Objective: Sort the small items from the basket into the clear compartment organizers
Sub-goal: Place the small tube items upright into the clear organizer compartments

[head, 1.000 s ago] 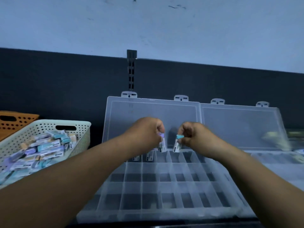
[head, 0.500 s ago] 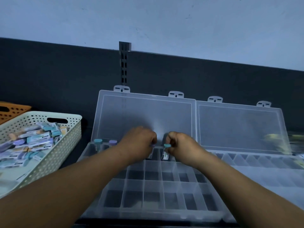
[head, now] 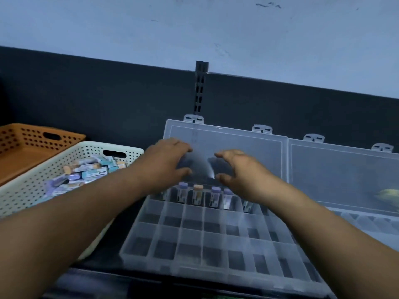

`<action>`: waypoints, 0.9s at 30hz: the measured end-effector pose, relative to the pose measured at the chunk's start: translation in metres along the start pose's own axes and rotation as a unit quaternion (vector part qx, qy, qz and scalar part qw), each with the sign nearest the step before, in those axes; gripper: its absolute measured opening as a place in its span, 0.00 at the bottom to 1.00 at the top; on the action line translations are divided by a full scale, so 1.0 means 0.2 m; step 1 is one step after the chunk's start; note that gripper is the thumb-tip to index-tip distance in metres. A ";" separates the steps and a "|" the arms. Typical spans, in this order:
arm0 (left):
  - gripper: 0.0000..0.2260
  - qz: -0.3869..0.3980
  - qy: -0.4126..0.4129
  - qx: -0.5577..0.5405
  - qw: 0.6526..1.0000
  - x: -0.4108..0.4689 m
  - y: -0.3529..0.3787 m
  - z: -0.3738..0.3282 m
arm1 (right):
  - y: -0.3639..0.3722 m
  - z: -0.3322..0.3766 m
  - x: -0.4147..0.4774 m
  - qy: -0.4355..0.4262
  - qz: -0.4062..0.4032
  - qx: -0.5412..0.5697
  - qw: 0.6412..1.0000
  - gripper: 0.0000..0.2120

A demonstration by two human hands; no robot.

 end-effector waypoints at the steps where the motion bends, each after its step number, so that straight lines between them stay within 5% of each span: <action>1: 0.26 -0.003 -0.011 0.006 1.000 -0.03 -0.02 0.09 | 0.04 0.07 0.03 -0.018 0.003 -0.005 1.000 0.29; 18: 0.32 0.095 -0.165 0.034 0.981 -0.60 -0.02 1.16 | 0.75 1.07 0.47 -0.122 0.161 -0.005 0.979 0.35; 27: 0.27 0.086 -0.146 -0.004 0.985 -0.60 0.05 1.20 | 0.98 1.22 0.53 -0.166 0.219 -0.071 0.959 0.21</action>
Point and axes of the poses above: each hand's wrist, its own x-axis towards the middle knuckle, its own y-axis out of the palm, z = x × y, the point moved 6 cm from there along x, towards the middle knuckle, and after that the axes turned 12 degrees about x, right-handed, at the moved point
